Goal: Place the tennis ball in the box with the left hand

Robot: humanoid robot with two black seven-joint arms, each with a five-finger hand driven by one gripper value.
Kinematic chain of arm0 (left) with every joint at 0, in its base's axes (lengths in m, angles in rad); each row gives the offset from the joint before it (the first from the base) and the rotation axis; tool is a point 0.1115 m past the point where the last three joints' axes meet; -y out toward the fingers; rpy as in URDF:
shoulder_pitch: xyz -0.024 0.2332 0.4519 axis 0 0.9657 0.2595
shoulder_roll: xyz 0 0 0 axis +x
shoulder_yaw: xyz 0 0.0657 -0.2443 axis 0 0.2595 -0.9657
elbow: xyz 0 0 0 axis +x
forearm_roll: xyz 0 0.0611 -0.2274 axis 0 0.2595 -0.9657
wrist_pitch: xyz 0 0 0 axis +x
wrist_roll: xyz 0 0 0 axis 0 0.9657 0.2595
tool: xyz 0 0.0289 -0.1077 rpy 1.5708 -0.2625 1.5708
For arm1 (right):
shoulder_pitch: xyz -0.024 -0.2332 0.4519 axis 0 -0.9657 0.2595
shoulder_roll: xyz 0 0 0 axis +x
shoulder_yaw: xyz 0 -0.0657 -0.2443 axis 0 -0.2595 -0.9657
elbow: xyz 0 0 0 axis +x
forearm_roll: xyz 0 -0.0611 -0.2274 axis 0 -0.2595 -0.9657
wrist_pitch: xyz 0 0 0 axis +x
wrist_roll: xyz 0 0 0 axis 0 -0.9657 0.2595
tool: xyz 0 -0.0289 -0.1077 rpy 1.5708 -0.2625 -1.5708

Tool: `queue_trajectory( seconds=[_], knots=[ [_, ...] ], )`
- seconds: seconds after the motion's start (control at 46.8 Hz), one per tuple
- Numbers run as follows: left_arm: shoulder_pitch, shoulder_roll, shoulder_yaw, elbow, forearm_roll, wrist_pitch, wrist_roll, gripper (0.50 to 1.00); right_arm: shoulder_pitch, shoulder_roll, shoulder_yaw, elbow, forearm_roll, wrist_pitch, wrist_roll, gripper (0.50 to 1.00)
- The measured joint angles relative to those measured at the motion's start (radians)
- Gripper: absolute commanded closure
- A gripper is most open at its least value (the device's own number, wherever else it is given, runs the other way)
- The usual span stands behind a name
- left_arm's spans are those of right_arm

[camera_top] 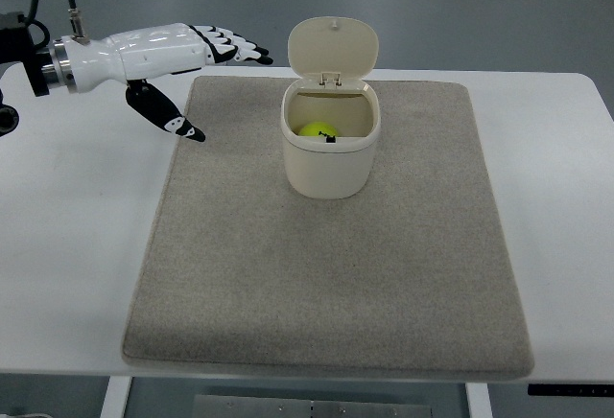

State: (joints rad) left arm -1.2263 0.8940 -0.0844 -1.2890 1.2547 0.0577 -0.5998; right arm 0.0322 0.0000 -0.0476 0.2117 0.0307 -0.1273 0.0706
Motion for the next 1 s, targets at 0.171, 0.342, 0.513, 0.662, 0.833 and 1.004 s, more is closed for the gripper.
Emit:
queue_trajectory(
  seconds=[0.171,0.342,0.513,0.662,0.833,1.004],
  knots=[
    [0.06,0.004,-0.008,0.061,-0.357,0.008,0.0,0.508,0.0,0.0,0.0,0.0,0.0,0.0,0.0,0.599],
    [0.08,-0.004,-0.009,0.08,-0.672,0.004,0.0,0.508,0.0,0.0,0.0,0.0,0.0,0.0,0.0,0.599],
    [0.088,-0.008,-0.009,0.077,-0.843,-0.004,0.001,0.508,0.0,0.0,0.0,0.0,0.0,0.0,0.0,0.599],
    [0.119,-0.03,-0.011,0.082,-1.013,-0.039,0.007,0.508,0.0,0.0,0.0,0.0,0.0,0.0,0.0,0.599],
    [0.131,-0.037,-0.013,0.122,-1.157,-0.165,0.034,0.508,0.0,0.0,0.0,0.0,0.0,0.0,0.0,0.599],
    [0.137,-0.081,-0.017,0.205,-1.263,-0.27,0.143,0.508,0.0,0.0,0.0,0.0,0.0,0.0,0.0,0.599]
  ],
)
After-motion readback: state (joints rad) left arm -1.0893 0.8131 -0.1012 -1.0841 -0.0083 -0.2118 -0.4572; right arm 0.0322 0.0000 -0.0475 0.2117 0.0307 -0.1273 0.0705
